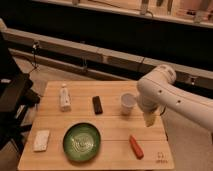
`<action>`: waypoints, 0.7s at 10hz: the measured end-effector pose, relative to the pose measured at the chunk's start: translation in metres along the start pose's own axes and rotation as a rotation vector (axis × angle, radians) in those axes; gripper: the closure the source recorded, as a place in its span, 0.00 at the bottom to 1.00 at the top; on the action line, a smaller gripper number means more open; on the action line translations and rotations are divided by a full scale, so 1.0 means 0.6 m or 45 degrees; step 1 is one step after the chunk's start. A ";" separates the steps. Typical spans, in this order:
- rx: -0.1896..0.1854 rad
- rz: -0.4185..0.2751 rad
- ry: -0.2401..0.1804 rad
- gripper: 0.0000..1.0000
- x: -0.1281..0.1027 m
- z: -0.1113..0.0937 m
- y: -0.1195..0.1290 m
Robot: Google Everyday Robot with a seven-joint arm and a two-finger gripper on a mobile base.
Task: Pick up the ceramic bowl
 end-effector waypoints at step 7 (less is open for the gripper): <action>0.010 -0.538 0.008 0.20 -0.093 0.001 -0.028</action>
